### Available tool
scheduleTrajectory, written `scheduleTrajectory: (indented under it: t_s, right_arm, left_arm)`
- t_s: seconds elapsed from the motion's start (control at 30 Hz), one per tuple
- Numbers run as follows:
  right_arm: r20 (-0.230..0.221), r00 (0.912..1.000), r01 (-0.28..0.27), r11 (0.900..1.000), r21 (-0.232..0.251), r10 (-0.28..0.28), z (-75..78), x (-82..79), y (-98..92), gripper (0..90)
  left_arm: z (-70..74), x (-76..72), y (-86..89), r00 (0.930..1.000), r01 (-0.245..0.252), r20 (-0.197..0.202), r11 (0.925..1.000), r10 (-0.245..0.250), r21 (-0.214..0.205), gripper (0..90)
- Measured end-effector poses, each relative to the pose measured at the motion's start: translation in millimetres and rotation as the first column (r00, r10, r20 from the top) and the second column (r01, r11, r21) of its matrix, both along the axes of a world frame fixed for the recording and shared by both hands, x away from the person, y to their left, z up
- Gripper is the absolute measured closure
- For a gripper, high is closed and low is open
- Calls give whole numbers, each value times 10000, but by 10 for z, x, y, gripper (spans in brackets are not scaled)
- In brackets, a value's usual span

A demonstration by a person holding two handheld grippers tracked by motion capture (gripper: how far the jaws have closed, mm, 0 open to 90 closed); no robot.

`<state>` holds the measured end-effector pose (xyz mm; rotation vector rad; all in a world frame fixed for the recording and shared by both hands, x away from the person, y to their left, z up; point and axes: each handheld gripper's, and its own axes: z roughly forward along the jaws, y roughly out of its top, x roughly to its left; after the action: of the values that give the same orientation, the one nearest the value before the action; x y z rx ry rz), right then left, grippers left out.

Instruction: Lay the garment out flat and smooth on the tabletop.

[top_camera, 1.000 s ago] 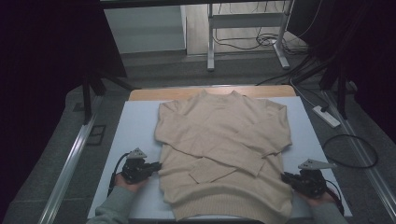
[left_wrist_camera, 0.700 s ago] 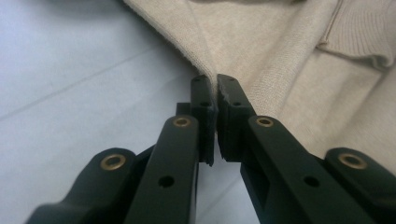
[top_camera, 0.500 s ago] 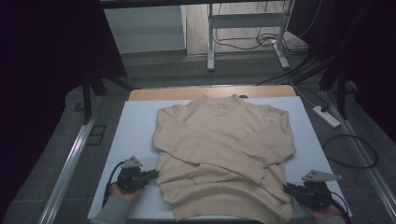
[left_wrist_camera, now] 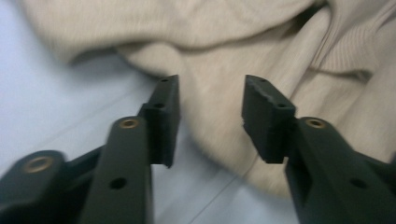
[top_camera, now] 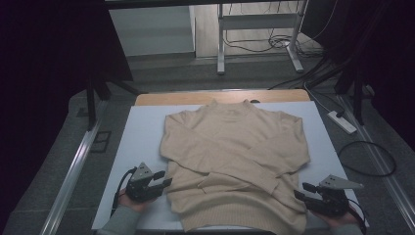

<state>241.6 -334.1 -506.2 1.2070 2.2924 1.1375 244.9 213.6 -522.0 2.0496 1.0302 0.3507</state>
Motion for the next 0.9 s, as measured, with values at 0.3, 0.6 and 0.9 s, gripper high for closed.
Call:
scheduleTrajectory:
  t_s: [0.3,0.6,0.9]
  right_arm:
    - [532,9973,-502,9987,-14,502,40,189,155,453]
    - [553,9975,-446,9989,130,438,35,451,160,449]
    - [512,9982,-324,9992,239,312,20,646,138,449]
  left_arm:
    - [155,173,-385,9955,931,174,9957,-930,-13,436]
    - [221,454,-800,9800,1991,43,9800,-1991,-62,373]
    - [251,645,-1065,9602,2791,-126,9603,-2791,-7,338]
